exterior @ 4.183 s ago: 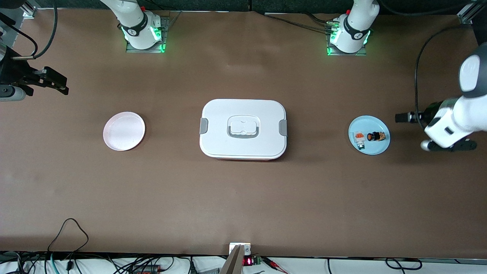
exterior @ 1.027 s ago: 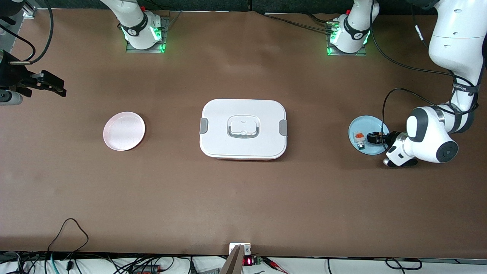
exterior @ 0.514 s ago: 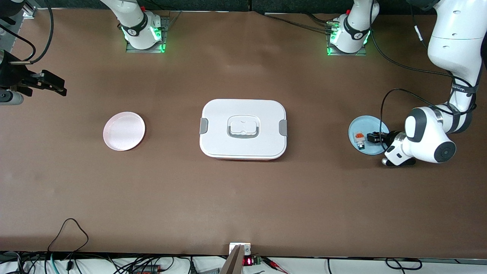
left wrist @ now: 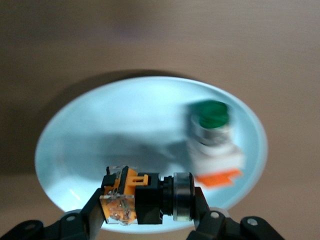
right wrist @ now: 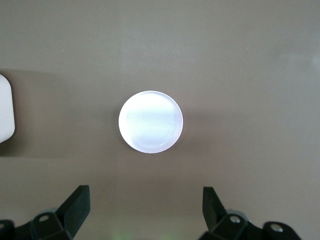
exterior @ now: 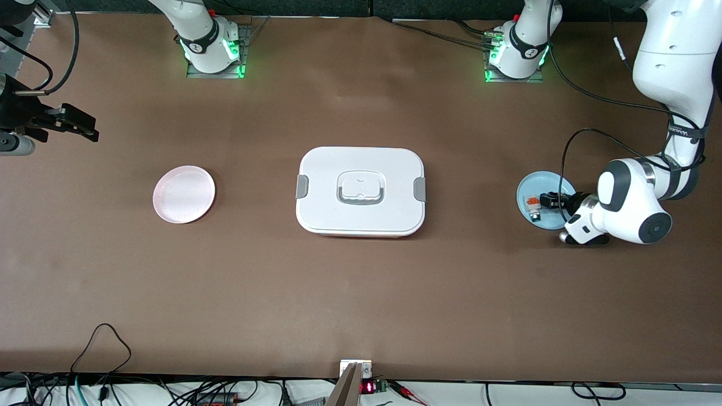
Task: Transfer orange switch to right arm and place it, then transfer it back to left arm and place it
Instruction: 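Lift the switch and carry it above the white box with the left gripper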
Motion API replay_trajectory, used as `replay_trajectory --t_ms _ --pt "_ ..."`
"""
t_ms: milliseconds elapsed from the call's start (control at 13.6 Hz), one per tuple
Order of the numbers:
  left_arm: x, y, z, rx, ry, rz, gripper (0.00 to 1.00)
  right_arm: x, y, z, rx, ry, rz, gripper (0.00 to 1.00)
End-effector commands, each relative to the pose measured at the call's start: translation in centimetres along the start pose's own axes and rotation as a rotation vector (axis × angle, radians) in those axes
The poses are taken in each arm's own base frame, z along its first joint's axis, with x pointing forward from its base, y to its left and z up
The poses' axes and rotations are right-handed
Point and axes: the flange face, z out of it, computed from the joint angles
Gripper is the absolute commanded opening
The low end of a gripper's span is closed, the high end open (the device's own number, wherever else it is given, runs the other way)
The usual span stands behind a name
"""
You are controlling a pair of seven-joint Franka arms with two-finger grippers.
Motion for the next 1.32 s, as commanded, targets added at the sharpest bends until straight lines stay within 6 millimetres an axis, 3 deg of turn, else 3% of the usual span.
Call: replay_trajectory --t_ms 0,147,294,440,587,881,1027,1247 --pt "-1.1 2.2 -5.0 -0.012 -0.003 0.06 0.32 0.2 0.2 0.3 0.015 -0.014 0.002 1.0" --pt "-1.3 3.5 -7.2 -0.013 -0.006 0.089 0.32 0.2 0.3 0.3 0.015 -0.014 -0.001 1.0" --pt "-2.5 6.7 -10.2 -0.009 -0.004 0.155 0.27 0.1 -0.4 0.0 0.006 -0.009 -0.026 1.0" --pt "-3.9 10.9 -12.7 -0.001 0.02 0.222 0.23 -0.2 -0.1 0.0 0.018 -0.02 -0.02 1.0" --pt "-5.2 15.8 -16.0 0.005 0.06 0.284 0.22 -0.4 -1.6 -0.3 0.001 -0.028 -0.059 1.0" --pt "-9.2 25.9 -20.7 -0.011 0.111 0.467 0.22 -0.5 -0.1 -0.3 0.064 -0.024 -0.063 1.0" --pt "-11.6 30.4 -22.3 -0.019 0.148 0.57 0.14 -0.6 0.3 -0.4 0.146 -0.014 -0.104 1.0" --pt "-14.0 34.1 -25.1 -0.04 0.225 0.663 0.13 -1.1 0.6 -1.1 0.372 -0.001 -0.058 1.0"
